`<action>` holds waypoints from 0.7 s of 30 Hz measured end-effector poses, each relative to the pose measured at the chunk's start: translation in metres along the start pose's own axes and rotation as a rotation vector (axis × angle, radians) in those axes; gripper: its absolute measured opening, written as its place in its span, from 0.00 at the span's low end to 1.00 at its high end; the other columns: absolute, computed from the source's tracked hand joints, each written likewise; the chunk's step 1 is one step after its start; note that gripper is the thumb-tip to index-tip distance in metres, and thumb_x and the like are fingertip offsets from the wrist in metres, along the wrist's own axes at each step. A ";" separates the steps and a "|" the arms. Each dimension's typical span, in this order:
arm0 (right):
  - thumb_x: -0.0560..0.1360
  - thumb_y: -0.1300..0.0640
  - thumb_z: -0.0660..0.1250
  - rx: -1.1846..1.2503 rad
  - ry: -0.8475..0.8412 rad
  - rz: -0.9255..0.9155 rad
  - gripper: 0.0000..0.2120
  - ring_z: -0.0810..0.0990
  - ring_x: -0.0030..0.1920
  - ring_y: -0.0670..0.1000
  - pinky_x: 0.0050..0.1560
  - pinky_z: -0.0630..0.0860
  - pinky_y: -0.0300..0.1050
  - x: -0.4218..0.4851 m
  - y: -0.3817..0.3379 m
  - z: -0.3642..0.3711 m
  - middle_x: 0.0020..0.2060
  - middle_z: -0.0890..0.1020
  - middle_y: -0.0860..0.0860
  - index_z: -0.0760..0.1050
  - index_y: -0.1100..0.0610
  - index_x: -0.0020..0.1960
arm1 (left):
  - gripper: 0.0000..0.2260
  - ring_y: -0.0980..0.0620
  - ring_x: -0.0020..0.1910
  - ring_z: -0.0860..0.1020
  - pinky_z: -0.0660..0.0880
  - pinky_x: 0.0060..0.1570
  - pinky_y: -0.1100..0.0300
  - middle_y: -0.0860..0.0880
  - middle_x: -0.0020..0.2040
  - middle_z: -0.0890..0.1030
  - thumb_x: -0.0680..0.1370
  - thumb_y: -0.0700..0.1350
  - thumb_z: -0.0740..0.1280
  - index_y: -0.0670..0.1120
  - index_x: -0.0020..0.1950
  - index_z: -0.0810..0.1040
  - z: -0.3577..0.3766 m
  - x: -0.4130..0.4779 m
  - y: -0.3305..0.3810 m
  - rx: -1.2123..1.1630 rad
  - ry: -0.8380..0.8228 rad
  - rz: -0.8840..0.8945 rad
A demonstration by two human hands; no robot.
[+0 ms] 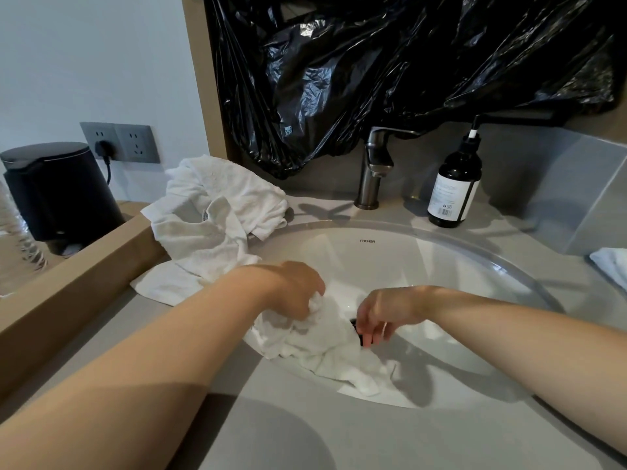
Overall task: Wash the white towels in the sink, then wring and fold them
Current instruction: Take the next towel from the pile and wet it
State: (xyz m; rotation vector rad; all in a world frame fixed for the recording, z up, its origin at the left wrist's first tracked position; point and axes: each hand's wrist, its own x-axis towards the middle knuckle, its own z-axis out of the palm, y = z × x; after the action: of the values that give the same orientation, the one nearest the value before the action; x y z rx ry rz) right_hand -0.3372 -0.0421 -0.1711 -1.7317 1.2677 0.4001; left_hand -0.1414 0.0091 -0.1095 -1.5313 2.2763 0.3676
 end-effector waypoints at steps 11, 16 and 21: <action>0.79 0.64 0.57 -0.973 0.002 0.014 0.12 0.69 0.43 0.55 0.34 0.65 0.33 0.023 -0.001 0.021 0.43 0.71 0.55 0.73 0.63 0.60 | 0.02 0.48 0.43 0.70 0.68 0.42 0.57 0.49 0.44 0.72 0.77 0.43 0.62 0.47 0.47 0.70 0.008 0.014 -0.002 0.068 -0.062 0.019; 0.77 0.59 0.58 -1.141 0.006 0.121 0.21 0.65 0.68 0.59 0.70 0.61 0.59 0.041 0.017 0.017 0.63 0.73 0.54 0.64 0.55 0.70 | 0.04 0.49 0.42 0.71 0.69 0.44 0.57 0.49 0.43 0.73 0.76 0.41 0.61 0.47 0.42 0.69 0.005 0.011 -0.003 0.038 -0.054 0.027; 0.78 0.58 0.57 -1.118 0.028 0.123 0.20 0.61 0.72 0.58 0.73 0.54 0.59 0.040 0.020 0.007 0.68 0.67 0.53 0.68 0.59 0.69 | 0.03 0.50 0.42 0.71 0.69 0.43 0.58 0.49 0.44 0.73 0.76 0.40 0.62 0.46 0.43 0.70 0.003 0.010 -0.003 0.011 -0.059 0.030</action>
State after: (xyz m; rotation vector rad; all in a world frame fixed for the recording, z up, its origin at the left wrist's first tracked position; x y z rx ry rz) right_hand -0.3363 -0.0601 -0.2131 -2.5497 1.2453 1.3450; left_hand -0.1417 0.0011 -0.1168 -1.4631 2.2540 0.4029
